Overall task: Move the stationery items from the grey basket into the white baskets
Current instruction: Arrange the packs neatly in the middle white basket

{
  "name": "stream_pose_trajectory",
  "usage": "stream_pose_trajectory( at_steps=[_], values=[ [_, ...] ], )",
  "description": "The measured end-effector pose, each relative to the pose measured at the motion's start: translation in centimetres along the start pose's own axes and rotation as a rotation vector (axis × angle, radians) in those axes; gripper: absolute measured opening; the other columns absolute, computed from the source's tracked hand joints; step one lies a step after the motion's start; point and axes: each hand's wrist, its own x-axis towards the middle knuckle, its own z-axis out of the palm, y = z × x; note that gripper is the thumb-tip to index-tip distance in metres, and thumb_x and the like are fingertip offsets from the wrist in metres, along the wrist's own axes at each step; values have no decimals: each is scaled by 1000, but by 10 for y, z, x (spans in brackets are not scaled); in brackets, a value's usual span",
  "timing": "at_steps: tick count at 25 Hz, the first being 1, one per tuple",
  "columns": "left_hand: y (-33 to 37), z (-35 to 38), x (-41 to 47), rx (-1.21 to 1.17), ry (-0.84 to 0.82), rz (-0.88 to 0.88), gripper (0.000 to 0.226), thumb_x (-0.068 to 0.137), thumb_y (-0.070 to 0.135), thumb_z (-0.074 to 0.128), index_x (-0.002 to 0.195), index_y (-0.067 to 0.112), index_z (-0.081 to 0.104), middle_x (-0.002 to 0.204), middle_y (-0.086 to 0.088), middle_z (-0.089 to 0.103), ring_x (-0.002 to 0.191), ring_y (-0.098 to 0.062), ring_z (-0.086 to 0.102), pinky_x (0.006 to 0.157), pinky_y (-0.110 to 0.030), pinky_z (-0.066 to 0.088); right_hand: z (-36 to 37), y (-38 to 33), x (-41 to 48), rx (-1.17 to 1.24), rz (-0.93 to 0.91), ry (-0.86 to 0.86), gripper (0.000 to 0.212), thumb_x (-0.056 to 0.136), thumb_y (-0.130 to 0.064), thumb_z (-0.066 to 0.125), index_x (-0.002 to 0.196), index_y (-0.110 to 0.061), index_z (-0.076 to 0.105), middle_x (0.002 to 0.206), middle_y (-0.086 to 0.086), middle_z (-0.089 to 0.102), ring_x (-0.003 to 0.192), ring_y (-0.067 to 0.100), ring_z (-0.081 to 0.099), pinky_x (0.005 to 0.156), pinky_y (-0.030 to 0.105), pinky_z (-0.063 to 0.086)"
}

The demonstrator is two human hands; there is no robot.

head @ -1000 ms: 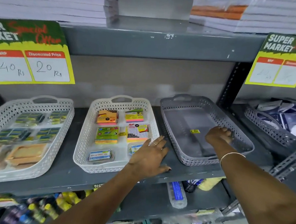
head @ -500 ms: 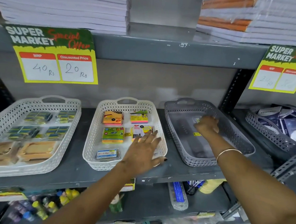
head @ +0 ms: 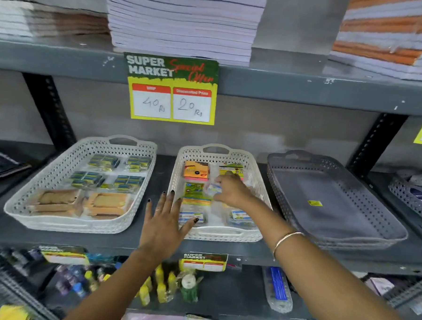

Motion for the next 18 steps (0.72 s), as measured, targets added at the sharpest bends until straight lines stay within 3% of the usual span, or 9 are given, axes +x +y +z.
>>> stream_pose_trajectory(
  at_steps=[2, 8, 15, 18],
  values=[
    [-2, 3, -2, -29, -5, -17, 133, 41, 75, -43, 148, 19, 11, 160, -4, 1, 147, -20, -2, 119, -47, 1, 17, -14, -5, -10, -46, -42, 51, 82, -24, 67, 129, -8, 56, 132, 17, 48, 124, 32, 41, 102, 40, 42],
    [-2, 8, -2, -74, 24, -16, 124, 49, 76, -37, 148, 18, 9, 160, -5, 0, 147, -21, -5, 118, -44, 1, 39, -29, -13, -34, -112, -93, 49, 84, -17, 68, 131, -9, 55, 135, 15, 45, 131, 32, 36, 106, 41, 39],
    [2, 9, -6, -108, 40, -93, 83, 86, 66, 9, 148, 12, 0, 159, -11, -7, 146, -25, -7, 119, -44, 5, 44, -34, -16, 13, -150, -81, 51, 82, -10, 70, 131, -7, 56, 127, 15, 50, 123, 29, 42, 101, 38, 39],
    [7, 9, -9, -181, 43, -183, 79, 91, 58, 25, 147, 10, -5, 159, -12, -5, 147, -26, -1, 118, -45, 11, 44, -35, -17, 42, -149, -79, 56, 80, -13, 72, 133, -7, 54, 130, 15, 50, 124, 28, 44, 103, 37, 41]
  ],
)
